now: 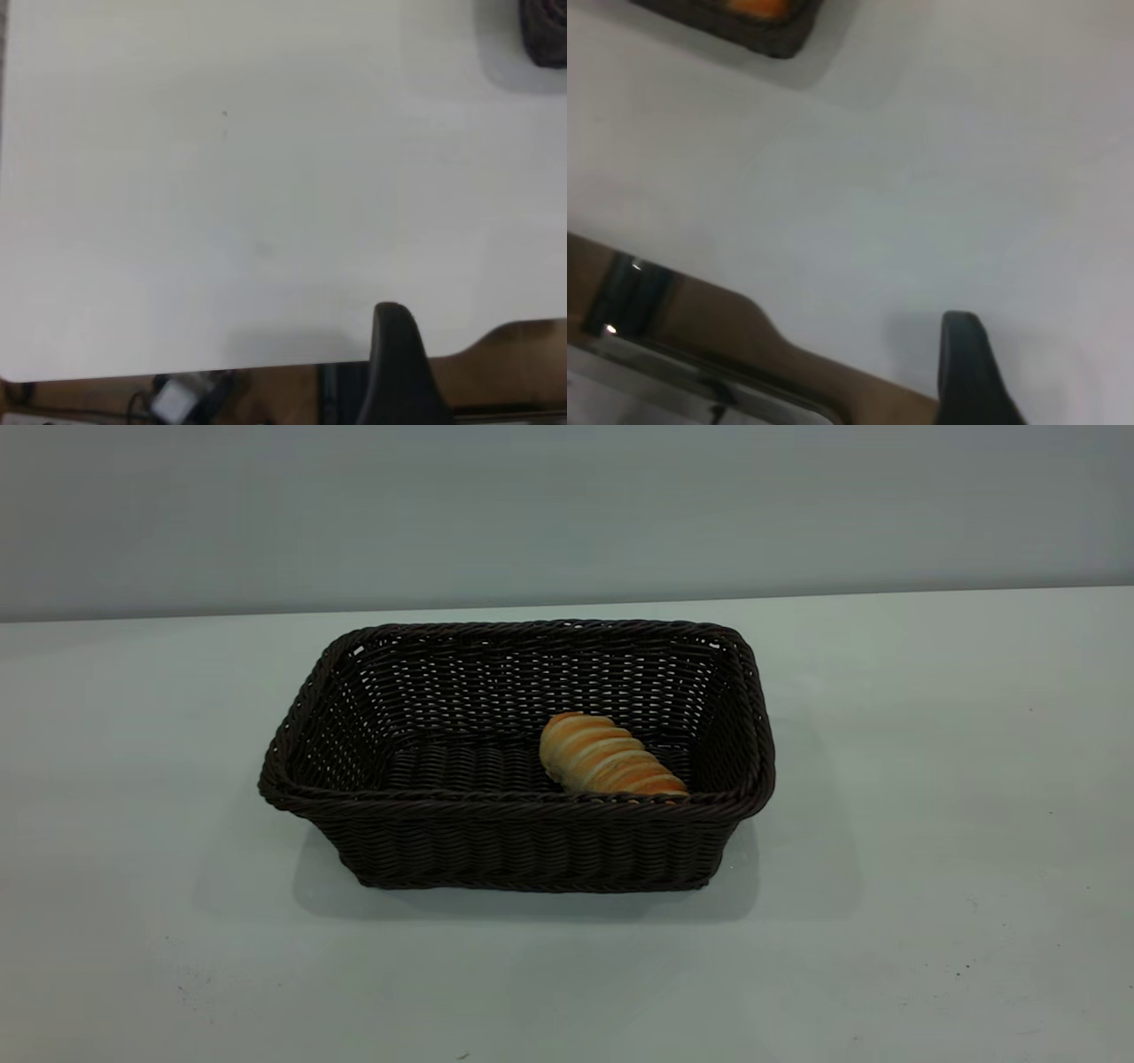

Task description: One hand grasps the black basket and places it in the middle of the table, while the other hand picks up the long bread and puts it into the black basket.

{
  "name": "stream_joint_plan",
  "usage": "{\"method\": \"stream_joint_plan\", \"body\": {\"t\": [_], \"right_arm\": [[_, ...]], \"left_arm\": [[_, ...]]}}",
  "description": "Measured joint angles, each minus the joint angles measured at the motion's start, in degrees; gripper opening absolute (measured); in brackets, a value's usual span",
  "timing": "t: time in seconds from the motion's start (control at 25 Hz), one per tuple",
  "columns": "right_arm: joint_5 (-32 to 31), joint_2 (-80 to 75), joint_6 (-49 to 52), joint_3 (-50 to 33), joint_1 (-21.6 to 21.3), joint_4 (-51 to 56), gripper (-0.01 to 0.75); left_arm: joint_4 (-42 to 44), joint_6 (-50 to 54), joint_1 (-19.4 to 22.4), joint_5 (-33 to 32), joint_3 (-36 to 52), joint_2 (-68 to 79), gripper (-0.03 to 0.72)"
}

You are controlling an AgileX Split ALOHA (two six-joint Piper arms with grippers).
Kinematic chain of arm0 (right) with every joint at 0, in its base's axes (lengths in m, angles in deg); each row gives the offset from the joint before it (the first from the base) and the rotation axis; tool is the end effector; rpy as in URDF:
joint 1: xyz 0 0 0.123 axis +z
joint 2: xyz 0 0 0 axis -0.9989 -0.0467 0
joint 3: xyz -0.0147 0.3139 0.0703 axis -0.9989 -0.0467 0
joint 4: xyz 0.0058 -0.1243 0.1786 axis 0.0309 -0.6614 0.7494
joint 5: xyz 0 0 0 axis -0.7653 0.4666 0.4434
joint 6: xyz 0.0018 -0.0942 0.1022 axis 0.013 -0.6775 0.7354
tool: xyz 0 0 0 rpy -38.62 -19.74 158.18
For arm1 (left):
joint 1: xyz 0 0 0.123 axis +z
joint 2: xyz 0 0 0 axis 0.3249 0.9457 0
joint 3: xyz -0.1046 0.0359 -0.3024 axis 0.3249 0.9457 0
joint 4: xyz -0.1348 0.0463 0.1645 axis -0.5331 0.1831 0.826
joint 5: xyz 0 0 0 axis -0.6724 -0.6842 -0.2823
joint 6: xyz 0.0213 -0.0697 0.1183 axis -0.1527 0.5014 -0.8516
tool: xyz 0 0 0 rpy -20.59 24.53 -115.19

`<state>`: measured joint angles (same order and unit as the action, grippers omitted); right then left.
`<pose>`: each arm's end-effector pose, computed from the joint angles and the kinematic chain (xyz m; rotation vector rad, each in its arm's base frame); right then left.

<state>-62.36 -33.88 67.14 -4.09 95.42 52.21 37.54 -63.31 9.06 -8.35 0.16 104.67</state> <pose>0.0650 0.0315 0.3111 -0.4013 2.4586 0.2040 0.0280 0.0119 0.3018 0.0687 2.3769 0.0283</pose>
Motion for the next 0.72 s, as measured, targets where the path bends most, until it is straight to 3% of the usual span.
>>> {"method": "stream_joint_plan", "body": {"t": [0.4, 0.72], "right_arm": [[-1.6, 18.6, 1.1, -8.2, 0.0, 2.0, 0.437], [-1.5, 29.4, 2.1, -10.1, 0.0, -2.2, 0.437]], "left_arm": [[-0.9, 0.0, 0.0, 0.4, 9.0, -15.4, 0.529], [-2.3, 0.0, 0.0, 0.8, 14.1, -21.7, 0.529]]}}
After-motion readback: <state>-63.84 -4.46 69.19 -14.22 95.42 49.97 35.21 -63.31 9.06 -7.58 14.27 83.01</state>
